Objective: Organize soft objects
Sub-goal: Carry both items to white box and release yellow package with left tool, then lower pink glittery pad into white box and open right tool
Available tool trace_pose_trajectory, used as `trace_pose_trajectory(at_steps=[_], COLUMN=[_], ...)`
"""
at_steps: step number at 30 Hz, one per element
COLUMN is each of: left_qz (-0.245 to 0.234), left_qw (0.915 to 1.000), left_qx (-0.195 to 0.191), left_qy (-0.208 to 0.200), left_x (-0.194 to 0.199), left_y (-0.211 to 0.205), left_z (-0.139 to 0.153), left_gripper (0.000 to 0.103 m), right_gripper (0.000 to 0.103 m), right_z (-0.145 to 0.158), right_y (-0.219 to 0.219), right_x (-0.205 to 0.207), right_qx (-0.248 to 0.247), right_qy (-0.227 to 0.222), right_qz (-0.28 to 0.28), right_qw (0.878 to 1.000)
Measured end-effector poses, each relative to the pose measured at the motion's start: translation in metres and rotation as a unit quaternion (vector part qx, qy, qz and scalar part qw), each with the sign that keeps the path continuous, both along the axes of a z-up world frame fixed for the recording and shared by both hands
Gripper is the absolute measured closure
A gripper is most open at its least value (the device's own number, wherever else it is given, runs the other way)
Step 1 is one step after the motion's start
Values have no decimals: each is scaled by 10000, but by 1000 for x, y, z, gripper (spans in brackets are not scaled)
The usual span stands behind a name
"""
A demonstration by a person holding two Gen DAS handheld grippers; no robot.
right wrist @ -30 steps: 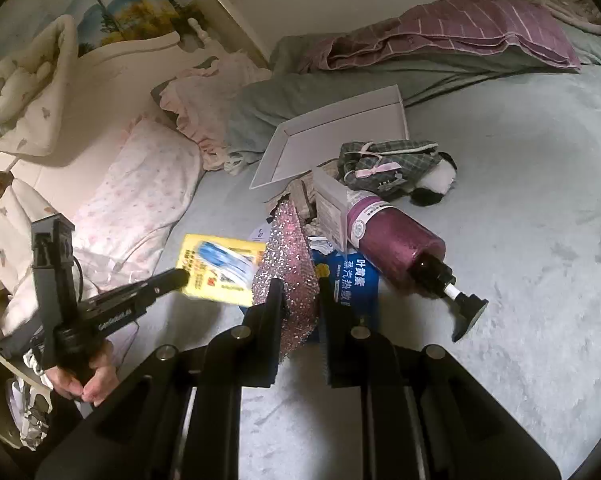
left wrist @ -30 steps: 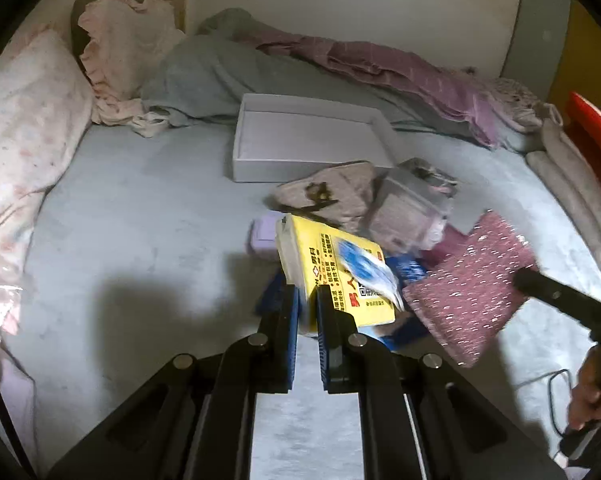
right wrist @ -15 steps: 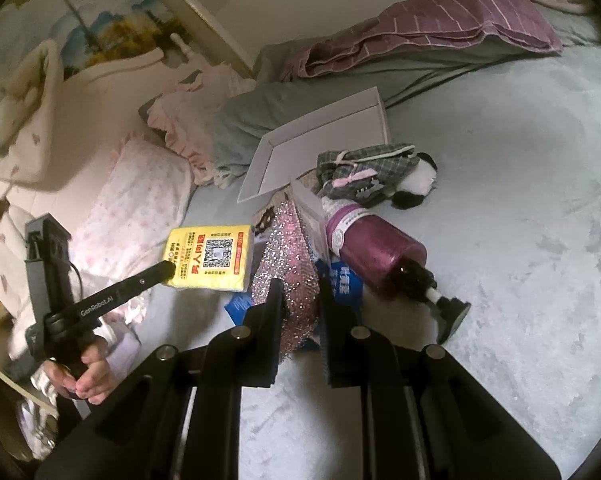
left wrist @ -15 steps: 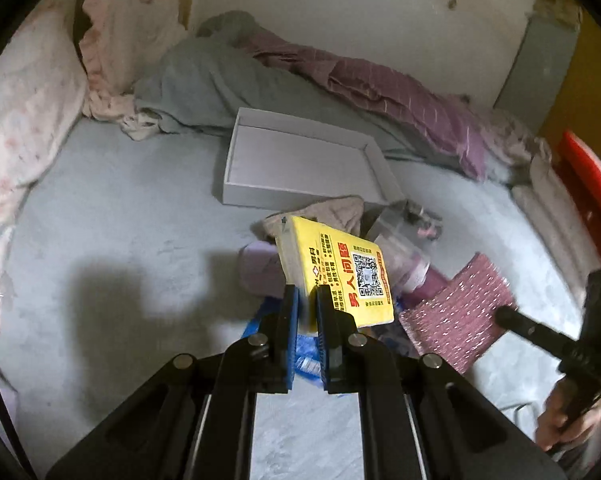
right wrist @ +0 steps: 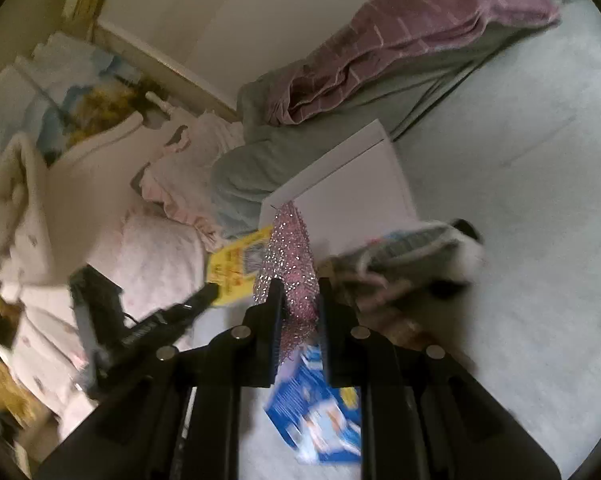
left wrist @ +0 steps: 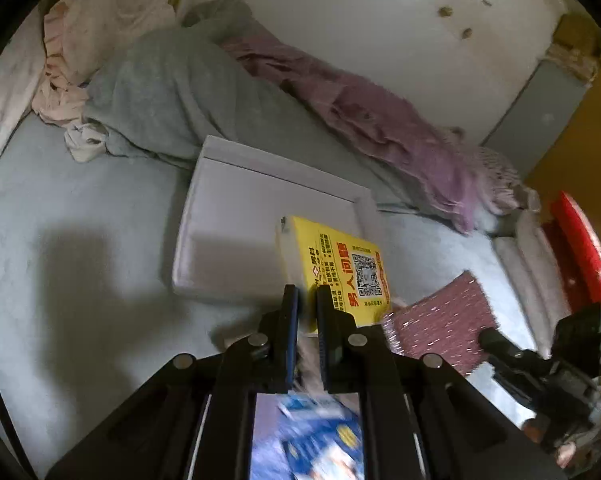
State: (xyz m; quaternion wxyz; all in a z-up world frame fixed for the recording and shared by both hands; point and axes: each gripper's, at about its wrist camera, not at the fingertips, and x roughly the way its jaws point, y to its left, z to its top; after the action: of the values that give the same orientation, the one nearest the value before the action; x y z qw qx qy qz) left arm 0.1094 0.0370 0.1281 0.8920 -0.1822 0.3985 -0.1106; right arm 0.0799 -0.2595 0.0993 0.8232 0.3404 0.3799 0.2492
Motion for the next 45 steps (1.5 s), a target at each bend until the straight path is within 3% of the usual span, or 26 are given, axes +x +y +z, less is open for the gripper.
trace_pose_trajectory(at_steps=[6,9,12,17,21,29,31,35,41,45], left_qz=[193,194,182,289,442,298,456,805,1415,1362], left_qw=[9994,9981,9959,9908,9892,9913,9936,9952,9877,9871], left_qx=[96,170,398,743,997,719,484,-119,550,709], left_qy=[272,557,790,1092,983,1060,918,547,367,451], left_x=[58,82,95,99,90,74,60,39,29,32], left_y=[17,18,16,16,19,30,39,63,71,77], left_z=[-21,-39,-57,-79,-80,-72,-62,-43,-37,-47], left_gripper=[96,96,96,96,95,89,75,60,59,59], right_gripper=[85,85,85,85,85,85,85,84,77,67], right_z=[-9,-22,-35,-45,-40,-37,-38,-37,-47,-60], right_y=[18,29,44,69,90,131,132,138,164,174], right_x=[60,85,102,114,123,130,131,134,145,150], right_qx=[389,803,860,528,362,-337,-430,-541,-979,-1504], right_qy=[185,440,736,1017,1020,1066,1066,1103,1469,1887], right_qz=[-247,-455,-595,-762,-887,-730,-754,-727,43,241], right_qw=[9988,9948,9918,9905,9902,9910,9905,9898,9843,9701])
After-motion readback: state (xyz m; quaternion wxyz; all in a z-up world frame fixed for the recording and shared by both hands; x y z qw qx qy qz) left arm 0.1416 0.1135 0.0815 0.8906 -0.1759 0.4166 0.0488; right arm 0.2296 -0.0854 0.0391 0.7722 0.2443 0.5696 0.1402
